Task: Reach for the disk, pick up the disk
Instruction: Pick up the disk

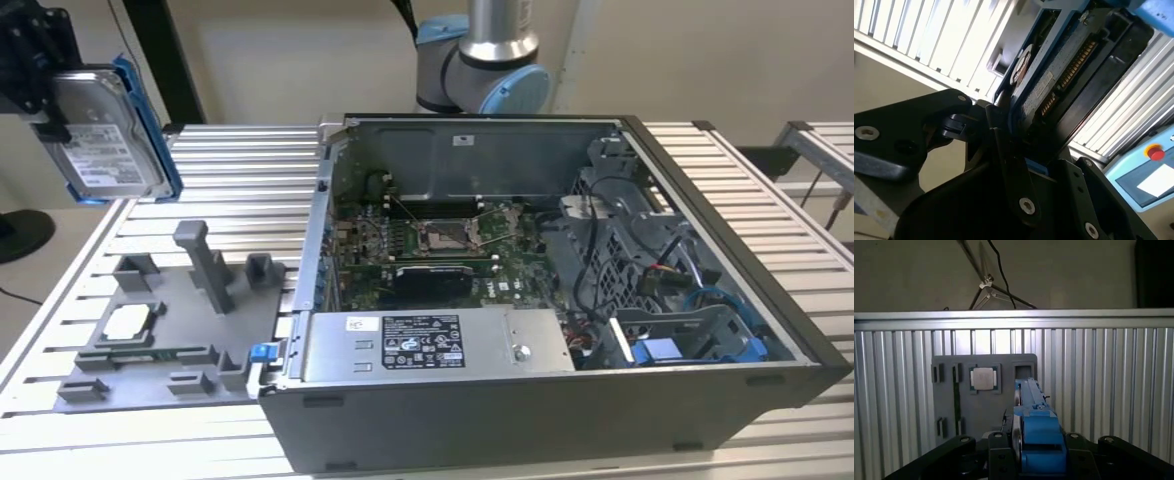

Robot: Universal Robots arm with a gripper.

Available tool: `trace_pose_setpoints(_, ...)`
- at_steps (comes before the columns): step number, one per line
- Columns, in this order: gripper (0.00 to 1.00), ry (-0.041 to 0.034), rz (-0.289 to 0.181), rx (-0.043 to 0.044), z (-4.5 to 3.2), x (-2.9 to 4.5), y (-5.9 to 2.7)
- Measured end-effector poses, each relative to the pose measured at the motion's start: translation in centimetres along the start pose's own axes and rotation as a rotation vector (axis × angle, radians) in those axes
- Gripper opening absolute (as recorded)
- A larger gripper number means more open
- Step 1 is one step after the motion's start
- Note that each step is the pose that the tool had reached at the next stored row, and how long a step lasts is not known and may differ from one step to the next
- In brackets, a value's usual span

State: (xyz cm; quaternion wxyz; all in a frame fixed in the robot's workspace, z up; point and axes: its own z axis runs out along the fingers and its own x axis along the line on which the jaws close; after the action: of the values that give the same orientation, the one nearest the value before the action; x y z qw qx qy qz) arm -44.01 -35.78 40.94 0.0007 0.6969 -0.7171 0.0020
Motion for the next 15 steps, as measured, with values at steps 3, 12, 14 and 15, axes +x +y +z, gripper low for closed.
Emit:
trace_pose_setpoints(3,0.0,0.0,0.0,-0.0001,-0.79,0.0,0.0)
trace_pose_setpoints(12,0.0,0.0001,0.0,-0.0001,-3.13,0.01,0.0)
trace_pose_setpoints(14,0.0,0.0,0.0,0.0,-3.63,0.01,0.0)
trace_pose_setpoints(15,0.0,-0.0001,0.0,0.0002,-3.87,0.02,0.0)
